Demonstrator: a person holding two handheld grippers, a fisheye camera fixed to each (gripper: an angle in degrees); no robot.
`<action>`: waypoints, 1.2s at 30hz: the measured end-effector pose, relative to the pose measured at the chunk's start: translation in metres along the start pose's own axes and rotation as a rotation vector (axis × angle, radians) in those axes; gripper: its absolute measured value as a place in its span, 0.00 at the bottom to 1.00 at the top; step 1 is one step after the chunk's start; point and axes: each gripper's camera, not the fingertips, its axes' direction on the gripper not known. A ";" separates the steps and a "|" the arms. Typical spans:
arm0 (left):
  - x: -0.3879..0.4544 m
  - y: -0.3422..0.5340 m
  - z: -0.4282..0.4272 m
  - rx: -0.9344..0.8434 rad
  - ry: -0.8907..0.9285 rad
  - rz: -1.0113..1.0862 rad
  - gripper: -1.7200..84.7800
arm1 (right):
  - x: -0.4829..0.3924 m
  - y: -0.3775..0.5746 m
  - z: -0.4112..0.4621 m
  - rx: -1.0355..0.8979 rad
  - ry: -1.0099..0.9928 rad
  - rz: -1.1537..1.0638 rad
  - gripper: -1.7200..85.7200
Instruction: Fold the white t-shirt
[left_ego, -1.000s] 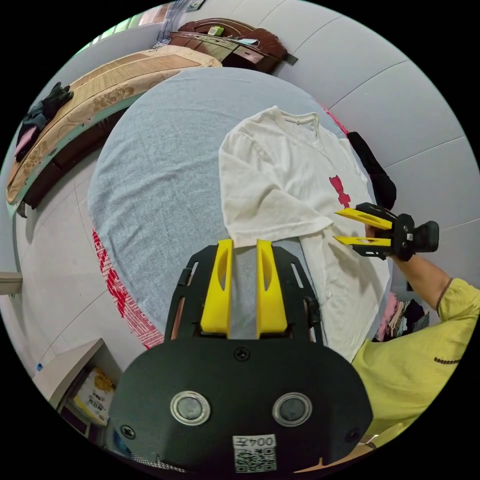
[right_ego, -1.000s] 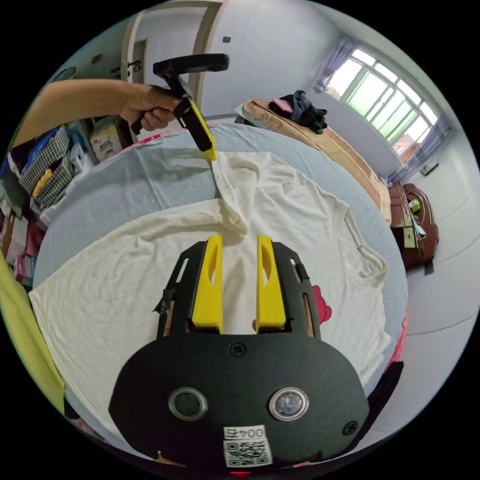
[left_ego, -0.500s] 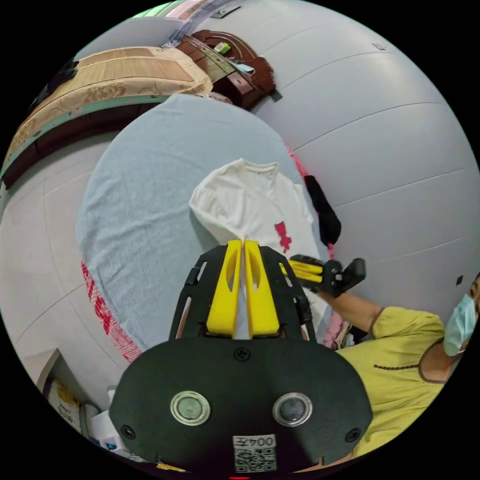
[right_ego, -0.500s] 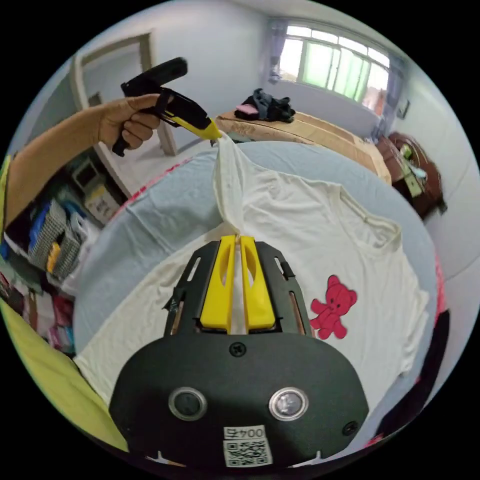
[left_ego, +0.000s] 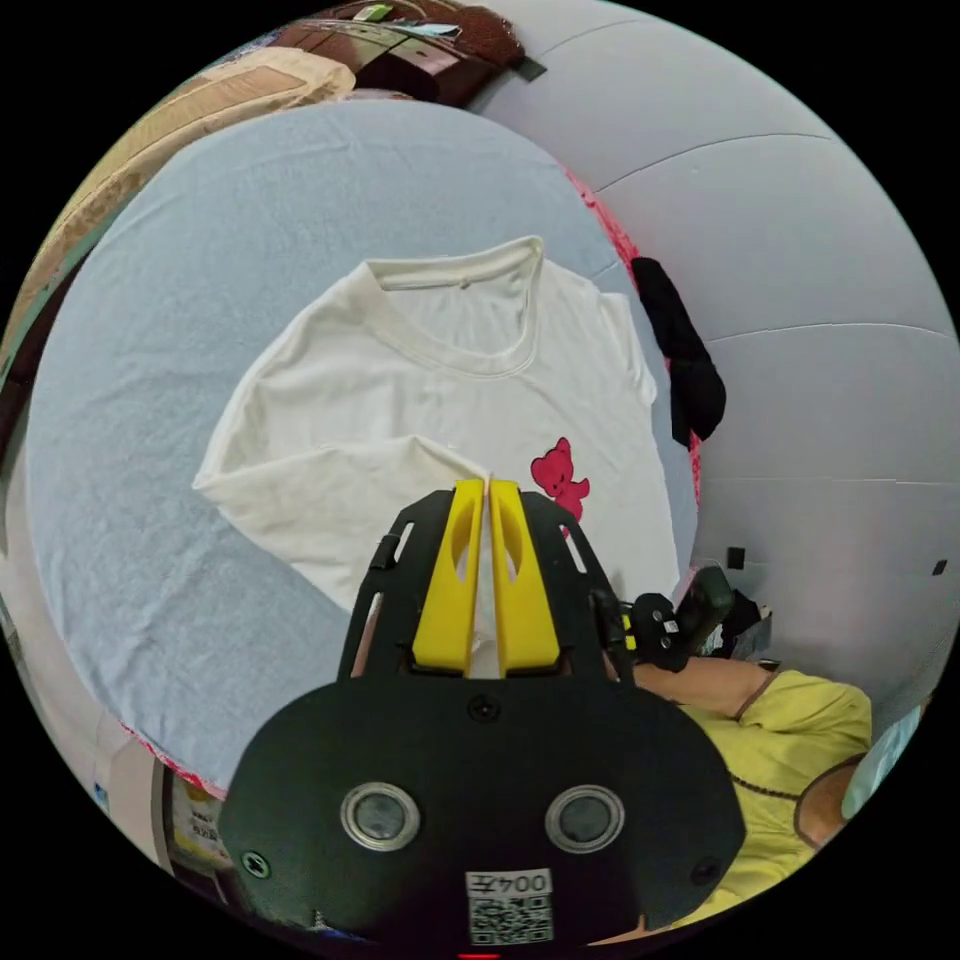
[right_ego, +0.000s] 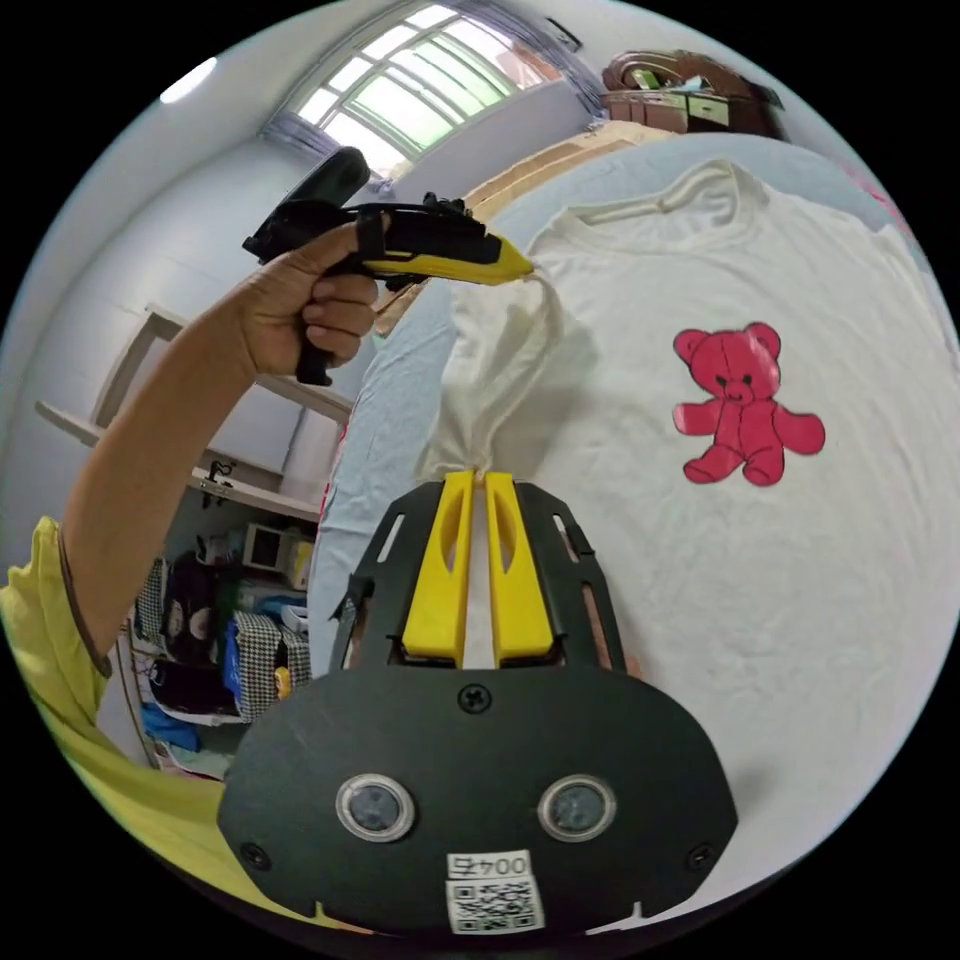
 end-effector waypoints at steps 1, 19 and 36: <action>0.001 -0.001 0.005 -0.006 0.004 -0.007 0.06 | 0.006 -0.003 0.001 -0.018 0.002 0.024 0.06; 0.122 0.226 0.067 0.266 -0.473 0.216 0.10 | 0.087 0.073 -0.170 -0.476 0.346 0.087 0.16; 0.178 0.298 0.174 0.178 -0.741 0.211 0.07 | 0.107 0.098 -0.171 -0.746 0.645 0.049 0.10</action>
